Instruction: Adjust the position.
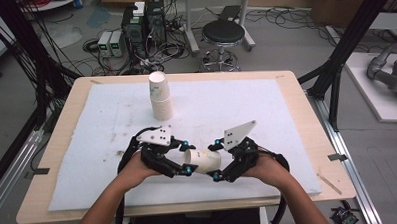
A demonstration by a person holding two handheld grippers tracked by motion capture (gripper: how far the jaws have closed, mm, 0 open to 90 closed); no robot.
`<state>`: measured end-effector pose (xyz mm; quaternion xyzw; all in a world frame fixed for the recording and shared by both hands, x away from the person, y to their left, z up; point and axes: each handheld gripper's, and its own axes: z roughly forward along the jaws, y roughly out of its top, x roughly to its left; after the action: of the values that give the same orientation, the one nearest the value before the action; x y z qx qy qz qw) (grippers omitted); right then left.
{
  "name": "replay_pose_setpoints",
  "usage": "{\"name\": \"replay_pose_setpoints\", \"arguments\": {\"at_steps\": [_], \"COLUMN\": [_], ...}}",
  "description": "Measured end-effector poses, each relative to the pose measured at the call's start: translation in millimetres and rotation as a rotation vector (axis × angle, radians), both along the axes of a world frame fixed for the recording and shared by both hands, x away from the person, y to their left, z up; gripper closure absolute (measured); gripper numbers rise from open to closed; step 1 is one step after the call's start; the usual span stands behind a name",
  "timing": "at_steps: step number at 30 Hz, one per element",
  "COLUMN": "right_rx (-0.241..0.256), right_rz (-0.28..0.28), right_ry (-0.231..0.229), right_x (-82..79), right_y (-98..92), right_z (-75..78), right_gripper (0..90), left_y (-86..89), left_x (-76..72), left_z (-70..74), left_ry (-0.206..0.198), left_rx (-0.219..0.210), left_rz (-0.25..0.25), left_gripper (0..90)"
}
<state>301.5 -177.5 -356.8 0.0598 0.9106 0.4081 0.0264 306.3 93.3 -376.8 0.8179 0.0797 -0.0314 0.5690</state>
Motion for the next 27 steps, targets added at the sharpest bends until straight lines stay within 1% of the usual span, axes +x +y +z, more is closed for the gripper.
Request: {"name": "replay_pose_setpoints", "arguments": {"at_steps": [1, 3, 5, 6, 7, 8, 10, 11, 12, 13, 14, 15, 16, 18, 19, 20, 21, 22, 24, 27], "right_rx": [0.034, 0.084, 0.122, 0.122, 0.136, 0.167, 0.202, 0.225, 0.24, 0.247, 0.248, 0.256, 0.262, 0.279, 0.285, 0.285, 0.284, 0.289, 0.29, 0.298], "right_rz": [-0.008, -0.026, -0.044, -0.044, -0.051, -0.052, -0.064, -0.076, -0.078, -0.079, -0.081, -0.082, -0.085, -0.084, -0.084, -0.084, -0.086, -0.087, -0.086, -0.087], "right_ry": [0.007, 0.018, 0.002, 0.002, 0.003, 0.01, 0.009, 0.001, 0.005, 0.009, 0.004, 0.006, 0.007, 0.007, 0.009, 0.009, 0.011, 0.017, 0.018, 0.029], "right_x": [-0.4, -1.1, -2.0, -2.0, -2.3, -3.3, -5.3, -7.1, -7.5, -8.0, -8.2, -8.5, -8.7, -8.1, -8.4, -8.4, -8.2, -8.3, -7.9, -6.8], "right_y": [-3.0, -7.2, -11.0, -11.0, -12.9, -15.4, -19.3, -23.1, -24.6, -25.9, -26.9, -27.6, -28.3, -29.9, -30.4, -30.4, -31.9, -32.7, -33.9, -35.6], "right_z": [-1.0, -2.8, -4.9, -4.9, -5.7, -7.6, -10.6, -13.3, -14.6, -15.7, -16.8, -17.8, -18.5, -20.8, -21.7, -21.7, -23.7, -25.3, -27.6, -29.5], "right_gripper": [20.2, 20.2, 20.2, 20.2, 20.2, 20.2, 20.2, 20.2, 20.2, 20.2, 20.2, 20.2, 20.2, 20.2, 20.2, 20.2, 20.2, 20.2, 20.2, 20.2], "left_y": [0.6, 1.3, 1.9, 1.9, 2.6, 3.0, 4.2, 5.6, 6.4, 6.8, 6.8, 8.5, 8.5, 10.6, 11.6, 11.6, 13.5, 13.9, 14.5, 14.7], "left_x": [-0.3, -0.9, -1.8, -1.8, -2.2, -2.5, -3.3, -3.6, -3.6, -4.1, -4.1, -4.2, -4.2, -4.7, -4.5, -4.5, -4.5, -4.8, -4.6, -5.1], "left_z": [-1.2, -4.1, -6.7, -6.7, -8.6, -10.1, -12.6, -14.5, -15.5, -16.4, -16.4, -17.0, -17.0, -16.8, -16.3, -16.3, -15.2, -14.9, -14.1, -13.3], "left_ry": [-0.005, -0.003, -0.001, -0.001, -0.005, -0.005, -0.005, -0.008, -0.01, -0.009, -0.009, -0.022, -0.022, -0.03, -0.039, -0.039, -0.046, -0.045, -0.051, -0.054], "left_rx": [-0.007, -0.023, -0.029, -0.029, -0.033, -0.039, -0.052, -0.061, -0.067, -0.076, -0.076, -0.079, -0.079, -0.099, -0.103, -0.103, -0.129, -0.145, -0.154, -0.156], "left_rz": [0.0, 0.004, 0.009, 0.009, 0.011, 0.012, 0.019, 0.027, 0.031, 0.036, 0.036, 0.043, 0.043, 0.051, 0.055, 0.055, 0.065, 0.07, 0.07, 0.066], "left_gripper": [36.2, 36.0, 36.0, 36.0, 36.0, 36.0, 36.1, 36.1, 36.1, 36.2, 36.2, 36.2, 36.2, 36.4, 36.4, 36.5, 36.5, 36.6, 36.6, 36.7]}}
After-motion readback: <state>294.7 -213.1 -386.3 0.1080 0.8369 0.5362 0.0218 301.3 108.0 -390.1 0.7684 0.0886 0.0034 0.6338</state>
